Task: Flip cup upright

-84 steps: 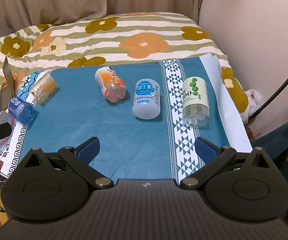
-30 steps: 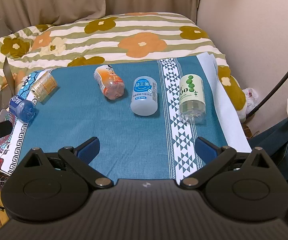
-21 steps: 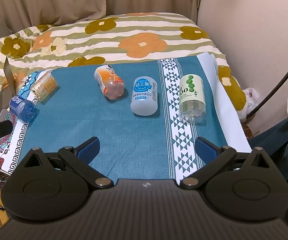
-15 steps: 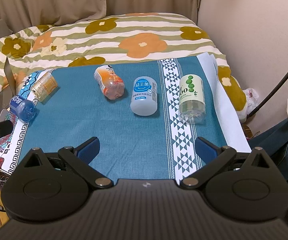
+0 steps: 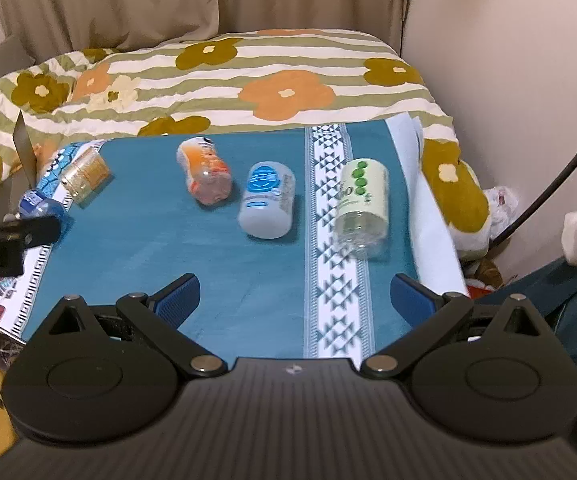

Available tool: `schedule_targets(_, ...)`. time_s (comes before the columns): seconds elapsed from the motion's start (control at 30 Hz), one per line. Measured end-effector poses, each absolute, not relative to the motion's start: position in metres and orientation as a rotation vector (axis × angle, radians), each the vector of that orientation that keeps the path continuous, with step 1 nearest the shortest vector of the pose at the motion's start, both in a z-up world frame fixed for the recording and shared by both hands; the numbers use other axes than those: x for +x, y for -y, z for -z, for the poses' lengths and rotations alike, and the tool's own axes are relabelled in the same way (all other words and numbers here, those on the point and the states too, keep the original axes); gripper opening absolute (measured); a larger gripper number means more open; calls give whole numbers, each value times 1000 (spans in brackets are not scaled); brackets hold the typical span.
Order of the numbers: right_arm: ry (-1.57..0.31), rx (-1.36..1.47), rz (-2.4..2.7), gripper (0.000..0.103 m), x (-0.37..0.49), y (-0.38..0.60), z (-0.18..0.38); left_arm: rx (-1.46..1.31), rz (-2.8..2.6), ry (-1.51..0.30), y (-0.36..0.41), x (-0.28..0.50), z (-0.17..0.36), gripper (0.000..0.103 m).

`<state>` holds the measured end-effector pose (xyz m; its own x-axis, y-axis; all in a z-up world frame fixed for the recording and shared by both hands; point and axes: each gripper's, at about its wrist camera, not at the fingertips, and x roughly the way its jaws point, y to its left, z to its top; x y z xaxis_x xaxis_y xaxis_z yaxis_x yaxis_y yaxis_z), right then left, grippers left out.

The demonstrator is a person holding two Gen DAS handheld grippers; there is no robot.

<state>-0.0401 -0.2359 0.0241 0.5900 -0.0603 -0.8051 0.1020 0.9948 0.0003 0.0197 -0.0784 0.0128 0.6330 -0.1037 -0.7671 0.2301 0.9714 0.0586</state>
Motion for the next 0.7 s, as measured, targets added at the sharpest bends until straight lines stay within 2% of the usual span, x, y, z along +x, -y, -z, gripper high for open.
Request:
schedule_targets(0.37,-937,76,146,103,-29,280,-7,157,326,-958,148,83,17,103)
schedule_targets(0.7,-983,132,242,103,-5,299,17,158,446,-1122,192,149,68,101)
